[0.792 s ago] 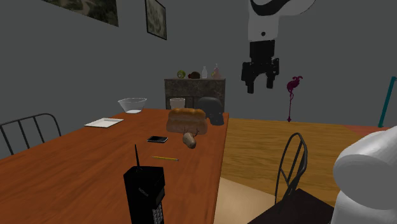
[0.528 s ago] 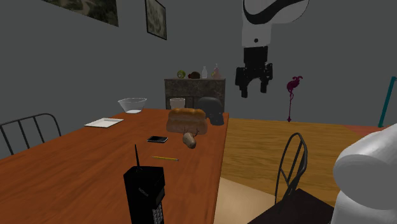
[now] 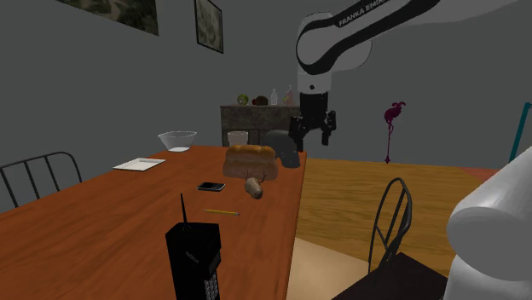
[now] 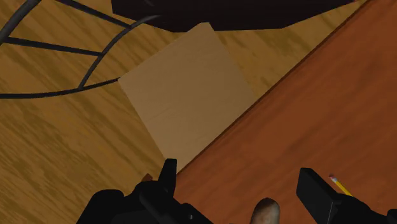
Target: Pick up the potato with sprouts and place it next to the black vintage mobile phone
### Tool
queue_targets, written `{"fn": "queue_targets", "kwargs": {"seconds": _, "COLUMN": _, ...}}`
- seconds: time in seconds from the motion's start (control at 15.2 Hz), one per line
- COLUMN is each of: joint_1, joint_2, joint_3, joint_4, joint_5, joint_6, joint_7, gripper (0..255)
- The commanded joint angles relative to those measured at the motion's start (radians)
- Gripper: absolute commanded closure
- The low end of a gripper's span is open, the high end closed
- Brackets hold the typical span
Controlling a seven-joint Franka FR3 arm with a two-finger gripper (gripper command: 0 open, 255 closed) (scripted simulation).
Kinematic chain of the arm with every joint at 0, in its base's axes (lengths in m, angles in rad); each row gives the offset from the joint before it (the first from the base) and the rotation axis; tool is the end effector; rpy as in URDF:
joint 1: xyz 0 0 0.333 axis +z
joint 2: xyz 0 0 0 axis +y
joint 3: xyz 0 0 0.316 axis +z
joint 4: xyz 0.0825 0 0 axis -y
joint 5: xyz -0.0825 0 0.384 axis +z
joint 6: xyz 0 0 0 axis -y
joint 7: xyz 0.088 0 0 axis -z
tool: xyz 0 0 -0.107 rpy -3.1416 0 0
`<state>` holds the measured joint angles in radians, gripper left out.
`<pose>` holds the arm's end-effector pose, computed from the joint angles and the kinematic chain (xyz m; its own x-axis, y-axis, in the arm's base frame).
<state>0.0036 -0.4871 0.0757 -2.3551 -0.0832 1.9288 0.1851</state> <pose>0.4099 0.0297 0.5157 0.9936 -0.0823 0.0775 -0.0901 -0.9907 0.1022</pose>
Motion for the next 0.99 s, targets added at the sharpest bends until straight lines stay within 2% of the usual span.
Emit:
{"fn": "queue_targets", "kwargs": {"seconds": 0.0, "joint_1": -0.003, "joint_2": 0.074, "joint_3": 0.003, "joint_4": 0.025, "joint_5": -0.003, "joint_6": 0.058, "joint_7": 0.011, "gripper": 0}}
{"fn": "queue_targets", "kwargs": {"seconds": 0.46, "joint_1": -0.005, "joint_2": 0.318, "joint_3": 0.031, "joint_4": 0.111, "joint_5": -0.019, "joint_6": 0.237, "joint_7": 0.078, "gripper": 0}}
{"fn": "queue_targets", "kwargs": {"seconds": 0.92, "joint_1": 0.002, "joint_2": 0.576, "joint_3": 0.047, "joint_4": 0.265, "joint_5": -0.06, "joint_6": 0.362, "joint_7": 0.148, "gripper": 0}}
